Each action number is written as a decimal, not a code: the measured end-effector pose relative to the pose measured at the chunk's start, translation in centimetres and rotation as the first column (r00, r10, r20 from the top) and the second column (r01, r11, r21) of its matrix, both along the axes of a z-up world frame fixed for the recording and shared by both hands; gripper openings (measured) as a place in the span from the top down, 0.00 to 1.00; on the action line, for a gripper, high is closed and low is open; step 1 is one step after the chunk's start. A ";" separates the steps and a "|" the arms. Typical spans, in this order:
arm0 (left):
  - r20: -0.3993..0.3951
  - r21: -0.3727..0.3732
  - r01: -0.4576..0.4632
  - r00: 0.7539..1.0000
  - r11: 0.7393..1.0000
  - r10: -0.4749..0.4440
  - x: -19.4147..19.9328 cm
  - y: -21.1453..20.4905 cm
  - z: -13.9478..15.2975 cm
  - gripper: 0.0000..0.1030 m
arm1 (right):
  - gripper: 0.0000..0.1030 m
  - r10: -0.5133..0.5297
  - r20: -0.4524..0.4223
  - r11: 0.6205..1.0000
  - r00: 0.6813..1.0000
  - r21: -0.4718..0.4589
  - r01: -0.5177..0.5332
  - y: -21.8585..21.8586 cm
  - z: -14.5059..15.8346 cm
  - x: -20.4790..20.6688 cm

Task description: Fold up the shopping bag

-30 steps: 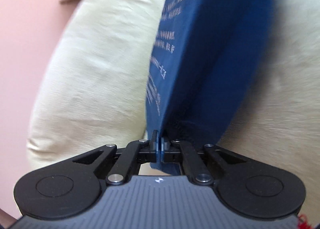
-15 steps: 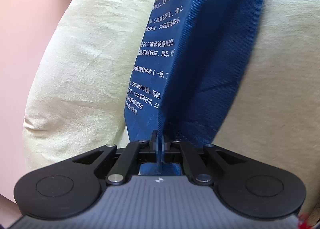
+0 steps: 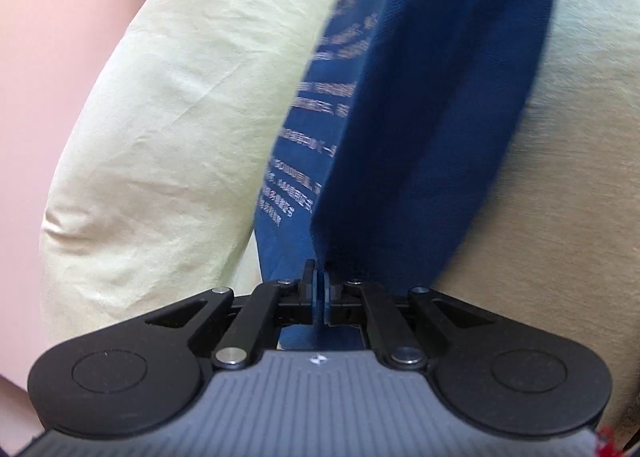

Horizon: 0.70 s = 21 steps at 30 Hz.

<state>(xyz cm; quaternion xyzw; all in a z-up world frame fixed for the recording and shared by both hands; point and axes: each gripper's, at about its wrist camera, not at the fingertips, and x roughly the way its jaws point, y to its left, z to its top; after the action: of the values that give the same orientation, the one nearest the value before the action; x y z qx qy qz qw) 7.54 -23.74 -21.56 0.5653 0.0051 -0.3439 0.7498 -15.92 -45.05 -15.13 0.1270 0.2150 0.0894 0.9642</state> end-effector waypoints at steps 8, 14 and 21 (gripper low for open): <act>0.209 -0.051 -0.003 0.978 0.999 0.014 2.8 -1.1 4.2 0.96 | 0.99 -0.113 0.085 0.878 0.990 -0.457 0.140 1.0 5.9 5.4; 0.398 -0.281 -0.018 0.908 0.960 0.133 5.1 -3.4 13.4 0.97 | 0.99 -0.088 0.470 0.682 0.878 -0.614 0.398 0.5 14.3 7.7; 0.328 -0.238 0.011 0.942 0.971 0.069 0.8 -1.8 9.2 0.97 | 0.99 -0.096 0.432 0.696 0.897 -0.614 0.371 1.6 10.5 1.5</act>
<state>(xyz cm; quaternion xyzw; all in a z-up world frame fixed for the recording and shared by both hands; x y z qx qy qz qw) 8.32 -25.52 -12.38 0.5218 -0.1545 -0.2302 0.8067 -14.44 -43.46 -4.61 -0.2286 0.0303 -0.0995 0.9679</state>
